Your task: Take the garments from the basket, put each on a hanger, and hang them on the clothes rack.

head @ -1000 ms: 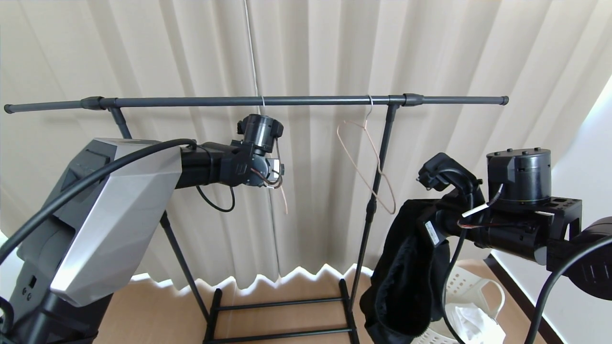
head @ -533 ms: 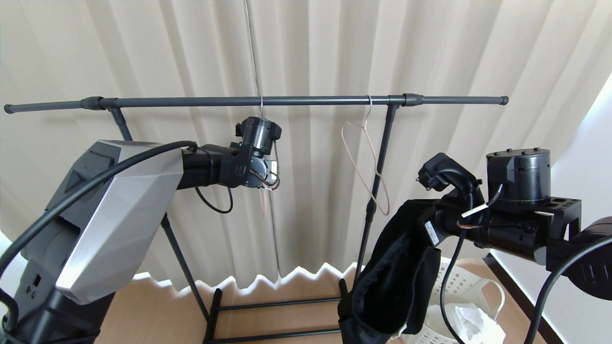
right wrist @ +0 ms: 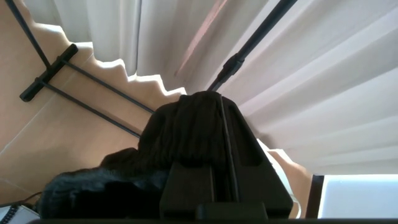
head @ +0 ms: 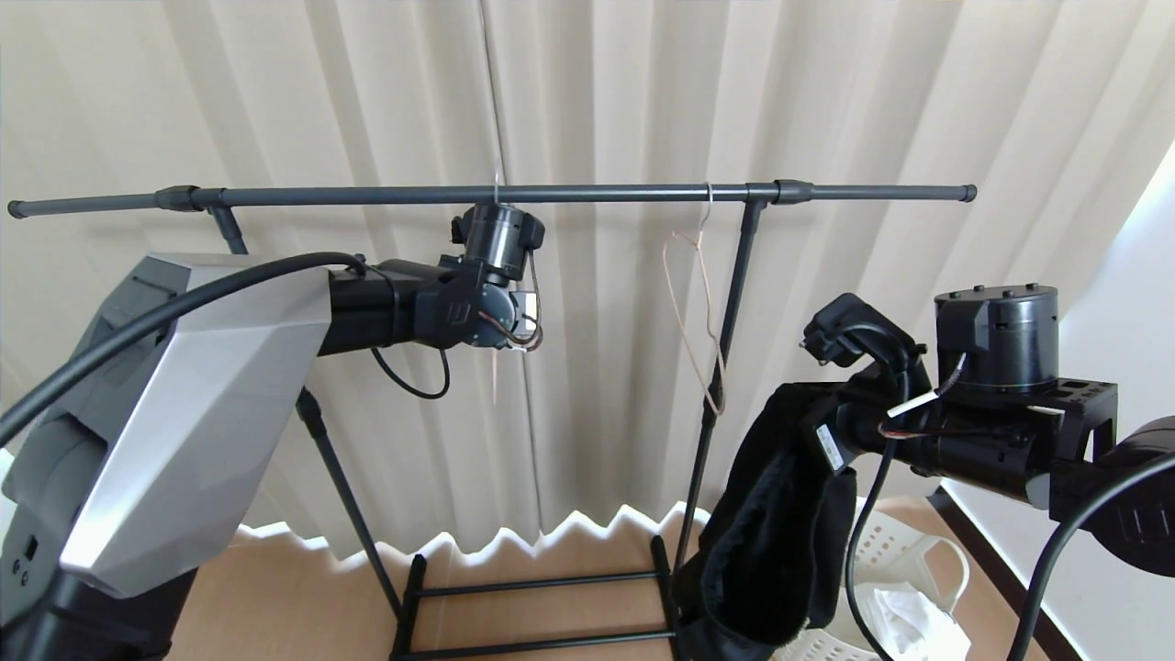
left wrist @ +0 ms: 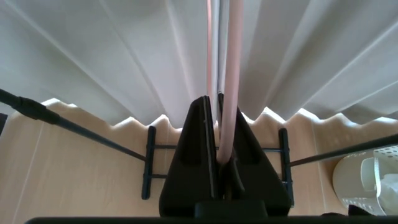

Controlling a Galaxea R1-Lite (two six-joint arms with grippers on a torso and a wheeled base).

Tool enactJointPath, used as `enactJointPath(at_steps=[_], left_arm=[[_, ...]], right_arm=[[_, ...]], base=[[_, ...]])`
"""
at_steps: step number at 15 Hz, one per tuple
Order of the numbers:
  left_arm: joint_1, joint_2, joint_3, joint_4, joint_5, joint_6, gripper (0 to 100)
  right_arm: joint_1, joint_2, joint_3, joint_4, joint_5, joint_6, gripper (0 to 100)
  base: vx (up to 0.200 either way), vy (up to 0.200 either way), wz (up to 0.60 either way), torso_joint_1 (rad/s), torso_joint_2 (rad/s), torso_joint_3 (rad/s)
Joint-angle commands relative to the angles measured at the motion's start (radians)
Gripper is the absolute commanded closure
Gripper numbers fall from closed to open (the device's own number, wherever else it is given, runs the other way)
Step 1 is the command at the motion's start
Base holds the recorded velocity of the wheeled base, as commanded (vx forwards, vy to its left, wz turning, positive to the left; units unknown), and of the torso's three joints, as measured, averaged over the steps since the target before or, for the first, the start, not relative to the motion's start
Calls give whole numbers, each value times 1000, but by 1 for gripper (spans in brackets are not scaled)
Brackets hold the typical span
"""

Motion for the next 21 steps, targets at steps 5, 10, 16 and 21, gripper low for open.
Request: enactJointPath(at_steps=[5, 10, 16, 21], left_arm=[[-43, -132, 126, 2, 1, 5, 100], [-74, -225, 286, -4, 7, 2, 100], [-109, -324, 445, -58, 7, 6, 100], [-156, -446, 710, -136, 6, 8, 100]], right_arm=[[1, -1, 0, -1, 0, 0, 100], [1, 1, -2, -1, 0, 0, 100], [2, -11, -5, -2, 2, 0, 100], [-4, -56, -17, -2, -69, 0, 100]], base=[[0, 0, 0, 0, 0, 0], [0, 0, 0, 0, 0, 0], [0, 0, 0, 0, 0, 0], [0, 0, 0, 0, 0, 0]])
